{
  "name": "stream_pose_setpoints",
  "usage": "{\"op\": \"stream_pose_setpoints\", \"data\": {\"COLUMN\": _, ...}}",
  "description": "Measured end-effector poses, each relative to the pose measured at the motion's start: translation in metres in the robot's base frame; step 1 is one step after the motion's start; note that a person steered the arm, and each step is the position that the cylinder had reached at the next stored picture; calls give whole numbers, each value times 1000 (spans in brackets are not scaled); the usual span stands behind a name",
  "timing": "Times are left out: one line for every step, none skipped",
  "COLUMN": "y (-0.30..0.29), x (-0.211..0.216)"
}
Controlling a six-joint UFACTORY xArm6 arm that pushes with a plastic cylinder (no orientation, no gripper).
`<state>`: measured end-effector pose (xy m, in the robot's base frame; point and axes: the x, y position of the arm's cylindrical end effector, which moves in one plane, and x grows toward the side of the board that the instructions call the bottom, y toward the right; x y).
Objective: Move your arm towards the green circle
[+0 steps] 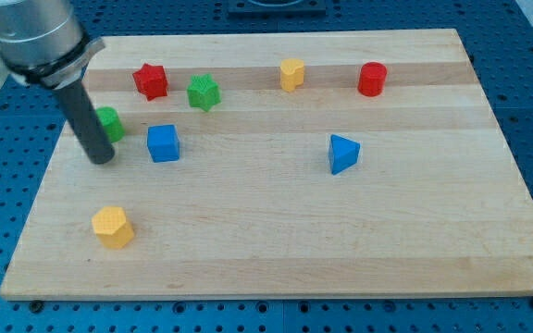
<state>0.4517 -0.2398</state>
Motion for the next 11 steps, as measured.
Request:
{"op": "stream_pose_setpoints", "data": {"y": -34, "x": -1}}
{"op": "stream_pose_setpoints", "data": {"y": -20, "x": -6}}
{"op": "stream_pose_setpoints", "data": {"y": 19, "x": -8}}
{"op": "stream_pose_setpoints", "data": {"y": 16, "x": -6}}
{"op": "stream_pose_setpoints", "data": {"y": -19, "x": -4}}
{"op": "stream_pose_setpoints", "data": {"y": -46, "x": -5}}
{"op": "stream_pose_setpoints", "data": {"y": -46, "x": -23}}
{"op": "stream_pose_setpoints", "data": {"y": -46, "x": -37}}
{"op": "stream_pose_setpoints", "data": {"y": -46, "x": -37}}
{"op": "stream_pose_setpoints", "data": {"y": -38, "x": -39}}
{"op": "stream_pose_setpoints", "data": {"y": -6, "x": -57}}
